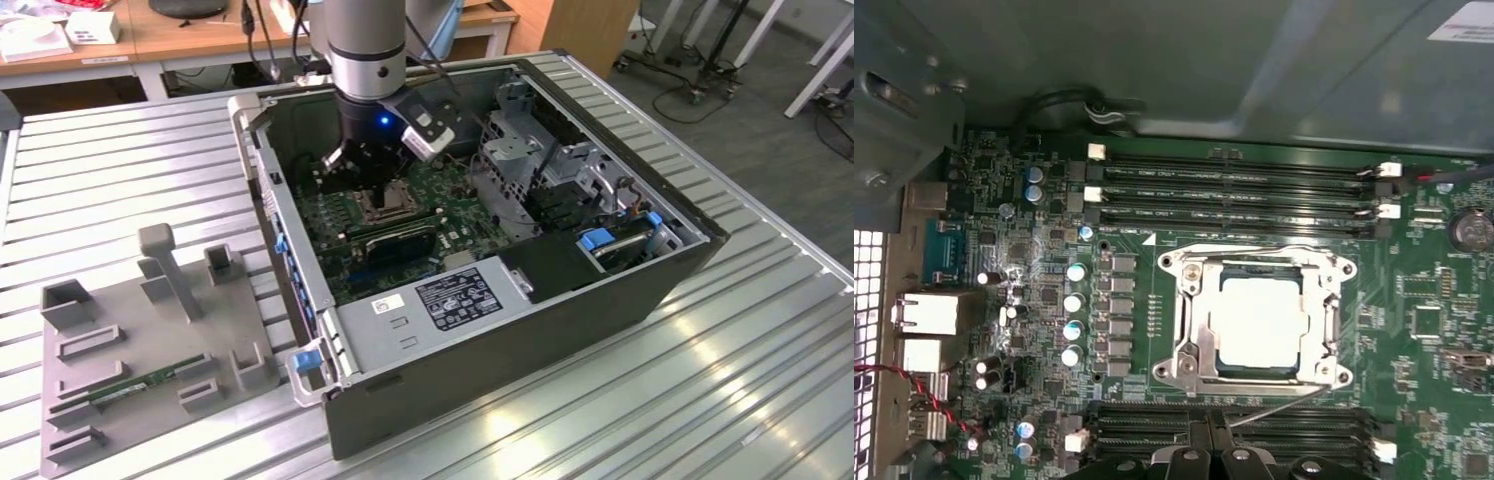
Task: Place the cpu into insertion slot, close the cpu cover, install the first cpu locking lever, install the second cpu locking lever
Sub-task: 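Install the second cpu locking lever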
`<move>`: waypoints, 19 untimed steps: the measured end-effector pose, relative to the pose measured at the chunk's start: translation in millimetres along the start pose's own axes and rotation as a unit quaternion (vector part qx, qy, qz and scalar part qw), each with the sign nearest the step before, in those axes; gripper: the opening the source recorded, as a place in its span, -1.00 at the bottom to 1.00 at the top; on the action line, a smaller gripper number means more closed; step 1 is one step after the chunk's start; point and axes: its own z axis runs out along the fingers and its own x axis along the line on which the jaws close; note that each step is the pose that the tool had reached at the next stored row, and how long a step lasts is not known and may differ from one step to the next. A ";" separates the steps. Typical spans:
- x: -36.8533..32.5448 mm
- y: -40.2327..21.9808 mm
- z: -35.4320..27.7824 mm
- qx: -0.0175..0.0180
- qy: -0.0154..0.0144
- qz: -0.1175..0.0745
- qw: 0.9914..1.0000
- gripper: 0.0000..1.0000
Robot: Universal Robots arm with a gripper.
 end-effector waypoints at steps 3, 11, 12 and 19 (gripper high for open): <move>2.4 0.0 5.1 0.000 0.000 0.000 1.000 -0.79; 8.5 0.2 19.2 0.000 0.000 0.000 1.000 -0.79; 8.8 0.2 20.7 0.000 0.000 0.000 1.000 -0.79; 9.6 0.2 26.6 0.000 -0.001 0.000 1.000 -0.79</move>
